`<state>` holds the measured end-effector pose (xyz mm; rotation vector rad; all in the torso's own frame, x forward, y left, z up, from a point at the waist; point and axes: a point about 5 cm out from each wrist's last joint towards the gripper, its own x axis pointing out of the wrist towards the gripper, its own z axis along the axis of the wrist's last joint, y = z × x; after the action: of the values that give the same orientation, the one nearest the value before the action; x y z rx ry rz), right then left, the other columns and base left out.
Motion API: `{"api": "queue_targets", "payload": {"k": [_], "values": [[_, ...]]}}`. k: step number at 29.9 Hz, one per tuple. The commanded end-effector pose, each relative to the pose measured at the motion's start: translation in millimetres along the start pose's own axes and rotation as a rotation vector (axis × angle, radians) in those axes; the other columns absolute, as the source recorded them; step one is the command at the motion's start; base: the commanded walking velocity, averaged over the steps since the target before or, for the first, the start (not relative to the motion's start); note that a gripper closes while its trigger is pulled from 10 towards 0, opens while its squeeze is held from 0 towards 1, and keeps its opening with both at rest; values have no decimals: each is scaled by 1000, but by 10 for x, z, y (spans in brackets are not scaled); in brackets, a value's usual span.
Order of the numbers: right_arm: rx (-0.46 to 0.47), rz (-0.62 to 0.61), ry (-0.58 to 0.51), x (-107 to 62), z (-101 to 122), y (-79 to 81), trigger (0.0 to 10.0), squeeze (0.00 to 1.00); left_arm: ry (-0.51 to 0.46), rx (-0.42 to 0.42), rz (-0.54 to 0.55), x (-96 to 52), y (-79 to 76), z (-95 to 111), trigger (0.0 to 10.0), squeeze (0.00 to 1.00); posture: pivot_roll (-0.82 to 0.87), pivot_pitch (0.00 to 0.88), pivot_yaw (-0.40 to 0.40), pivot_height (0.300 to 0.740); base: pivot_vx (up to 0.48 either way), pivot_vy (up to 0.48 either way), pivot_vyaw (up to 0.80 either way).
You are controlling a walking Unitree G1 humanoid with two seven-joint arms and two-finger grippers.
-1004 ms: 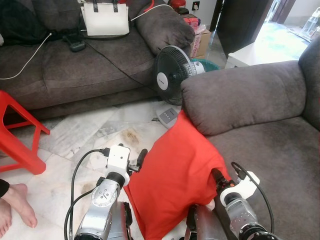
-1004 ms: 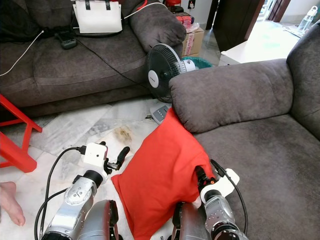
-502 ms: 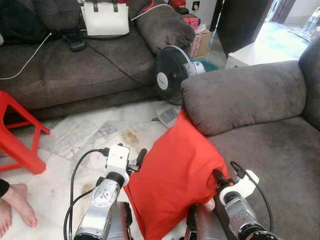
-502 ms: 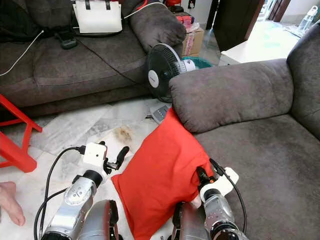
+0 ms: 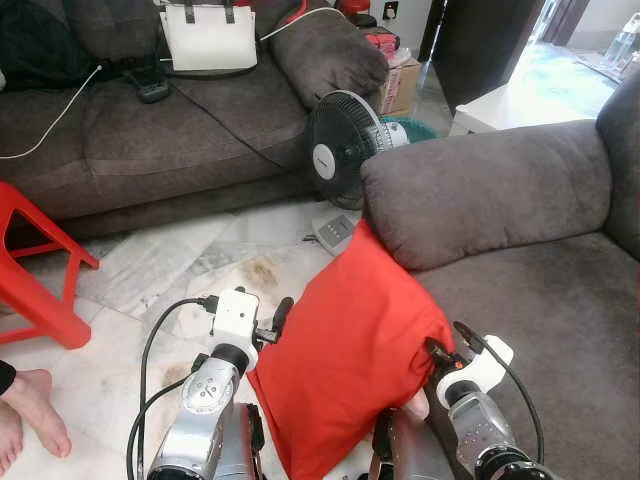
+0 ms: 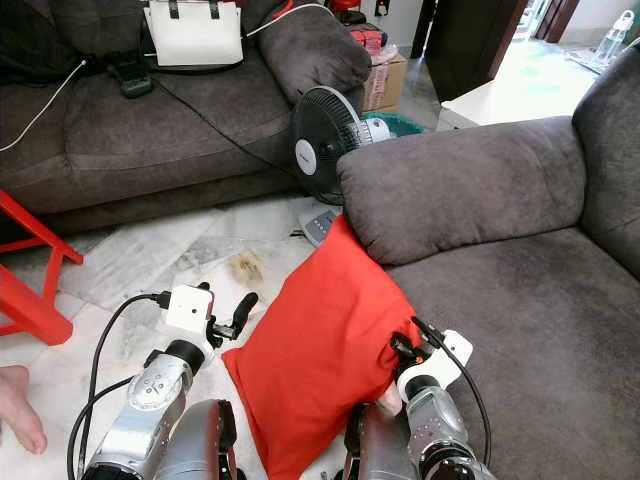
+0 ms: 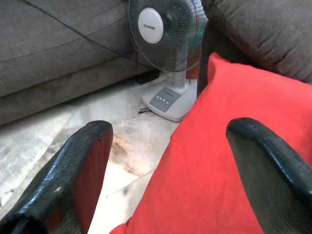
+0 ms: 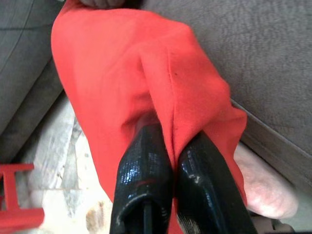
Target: Move the pillow to the sofa from floor
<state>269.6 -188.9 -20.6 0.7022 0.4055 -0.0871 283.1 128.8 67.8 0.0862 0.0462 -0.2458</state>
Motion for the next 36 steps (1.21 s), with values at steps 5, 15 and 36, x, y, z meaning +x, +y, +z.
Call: {"api": "queue_targets", "payload": {"k": [5, 15, 36], "values": [[-80, 40, -17, -3, 32, 19, 0, 0, 2, 14, 11, -15, 3, -2, 10000, 0, 164, 103, -53, 594, 0, 0, 0], [-86, 42, -18, -4, 30, 20, 0, 0, 2, 14, 11, -15, 3, -2, 10000, 0, 164, 103, -53, 594, 0, 0, 0], [-297, 149, -176, 20, 283, 179, 10000, 0, -35, 50, 77, -9, 85, 41, 10000, 0, 152, 68, -41, 594, 0, 0, 0]]}}
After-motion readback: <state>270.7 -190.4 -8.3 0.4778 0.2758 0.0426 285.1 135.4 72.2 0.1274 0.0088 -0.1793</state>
